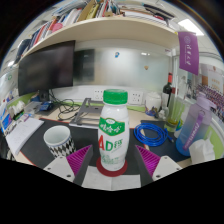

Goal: Pour water

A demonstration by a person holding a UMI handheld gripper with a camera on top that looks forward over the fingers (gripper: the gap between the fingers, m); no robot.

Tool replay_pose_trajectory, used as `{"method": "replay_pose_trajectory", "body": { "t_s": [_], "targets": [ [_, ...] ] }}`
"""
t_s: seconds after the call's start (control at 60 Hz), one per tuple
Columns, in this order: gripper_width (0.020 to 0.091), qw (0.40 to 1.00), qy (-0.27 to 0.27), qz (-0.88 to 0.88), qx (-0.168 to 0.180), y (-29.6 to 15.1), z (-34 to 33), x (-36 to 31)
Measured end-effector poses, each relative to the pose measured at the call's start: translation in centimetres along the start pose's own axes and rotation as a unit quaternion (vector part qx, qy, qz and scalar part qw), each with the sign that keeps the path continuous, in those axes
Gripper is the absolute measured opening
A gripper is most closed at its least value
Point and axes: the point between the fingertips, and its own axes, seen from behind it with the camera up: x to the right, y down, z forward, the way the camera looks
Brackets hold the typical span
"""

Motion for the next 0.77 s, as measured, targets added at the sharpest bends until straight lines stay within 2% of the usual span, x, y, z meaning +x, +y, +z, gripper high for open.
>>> {"method": "replay_pose_trajectory", "body": {
  "t_s": [0.117, 0.233, 0.333, 0.483, 0.767],
  "targets": [
    [0.0837, 0.999, 0.009, 0.013, -0.040, 1.9, -5.4, -1.8],
    [0.0843, 0.997, 0.023, 0.032, -0.065, 1.1, -11.3, -4.5],
    [0.0840, 0.996, 0.036, 0.045, -0.065, -1.0, -15.5, -6.3],
    [0.0841, 0.996, 0.063, 0.038, -0.039, -5.1, -20.5, -7.5],
    [0.0838, 0.995, 0.090, 0.036, -0.029, -8.2, -24.1, -8.5]
  ]
}}
